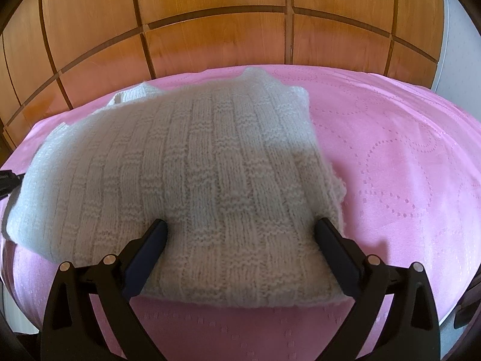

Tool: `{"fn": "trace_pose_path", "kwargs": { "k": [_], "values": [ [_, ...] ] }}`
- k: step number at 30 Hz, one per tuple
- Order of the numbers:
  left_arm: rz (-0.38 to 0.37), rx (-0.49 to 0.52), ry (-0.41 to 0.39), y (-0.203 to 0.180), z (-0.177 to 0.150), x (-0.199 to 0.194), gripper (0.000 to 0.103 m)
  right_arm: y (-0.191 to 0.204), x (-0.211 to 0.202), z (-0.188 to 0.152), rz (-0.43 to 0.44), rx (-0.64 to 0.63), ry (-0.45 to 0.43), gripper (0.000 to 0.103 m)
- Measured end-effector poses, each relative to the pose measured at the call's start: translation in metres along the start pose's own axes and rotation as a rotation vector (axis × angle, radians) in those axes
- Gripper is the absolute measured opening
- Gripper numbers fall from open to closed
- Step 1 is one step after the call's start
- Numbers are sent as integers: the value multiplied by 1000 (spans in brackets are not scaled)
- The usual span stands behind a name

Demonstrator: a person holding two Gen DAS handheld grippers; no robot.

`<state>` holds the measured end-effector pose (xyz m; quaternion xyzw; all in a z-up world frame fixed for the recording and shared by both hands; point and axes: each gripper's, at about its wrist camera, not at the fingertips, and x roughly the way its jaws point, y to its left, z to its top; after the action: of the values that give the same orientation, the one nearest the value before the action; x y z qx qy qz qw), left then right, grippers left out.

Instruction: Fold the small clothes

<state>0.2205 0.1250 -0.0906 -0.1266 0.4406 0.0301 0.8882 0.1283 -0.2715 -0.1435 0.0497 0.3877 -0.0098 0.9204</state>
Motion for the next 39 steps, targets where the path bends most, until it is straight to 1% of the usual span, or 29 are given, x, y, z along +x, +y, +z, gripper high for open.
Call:
{"fn": "trace_pose_path", "kwargs": {
  "k": [2,4,5,6,8,9,10,11,14,16,17,18,19,20,21,23,26,27,30,31,32,33,34,35,36,37,39],
  "values": [
    [35,14,-41,-4,-7,-9,6,0,1,0,-3,-3,-2,99],
    [70,28,-64,-10,-12,-22,6,1,2,0,-4,-5,0,100],
    [85,41,-78,-14,-14,-30,8,1,3,1,-4,-6,0,101],
    [86,53,-94,-16,-15,-37,8,1,3,1,-5,-6,-1,101],
    [103,81,-148,-22,-18,-56,27,1,3,0,-7,-6,-6,101],
    [102,89,-168,-25,-20,-63,39,0,3,0,-7,-7,-7,101],
    [84,90,-188,-27,-22,-73,43,0,3,1,-7,-8,-6,101],
    [72,90,-201,-29,-23,-80,43,0,3,1,-7,-9,-4,101],
    [73,115,-218,-39,-25,-92,43,-1,1,5,-7,-15,16,100],
    [61,124,-218,-42,-28,-99,43,0,-5,12,7,-17,29,97],
    [56,125,-216,-43,-31,-102,43,-1,-10,17,21,-14,26,92],
    [54,126,-214,-44,-32,-103,43,-1,-14,21,33,-9,18,90],
    [52,128,-212,-45,-34,-105,49,-4,-20,27,52,4,1,89],
    [45,133,-212,-47,-35,-105,52,-6,-25,33,62,17,-17,89],
    [41,134,-213,-48,-35,-105,52,-10,-30,42,68,35,-40,89],
    [33,141,-214,-51,-38,-106,52,-16,-31,55,64,54,-58,89],
    [28,149,-206,-55,-42,-106,52,-31,-14,79,29,90,-40,89],
    [25,153,-204,-56,-43,-106,52,-33,-9,84,20,100,-31,87],
    [28,168,-198,-61,-45,-104,52,-42,13,99,26,131,15,84],
    [31,175,-194,-63,-46,-102,52,-46,21,104,26,131,26,80],
    [33,179,-190,-65,-47,-101,52,-47,25,107,32,130,39,63],
    [34,183,-185,-67,-48,-99,52,-47,31,109,48,127,61,26],
    [35,186,-179,-68,-49,-98,52,-46,40,111,56,115,109,20],
    [35,189,-175,-70,-49,-96,52,-45,43,111,35,100,118,15],
    [37,194,-169,-71,-50,-94,52,-44,44,112,17,81,109,8],
    [40,196,-164,-72,-51,-92,52,-44,49,111,-11,58,112,8],
    [46,204,-146,-74,-54,-87,52,-48,63,107,-33,55,134,6]
  ]
}}
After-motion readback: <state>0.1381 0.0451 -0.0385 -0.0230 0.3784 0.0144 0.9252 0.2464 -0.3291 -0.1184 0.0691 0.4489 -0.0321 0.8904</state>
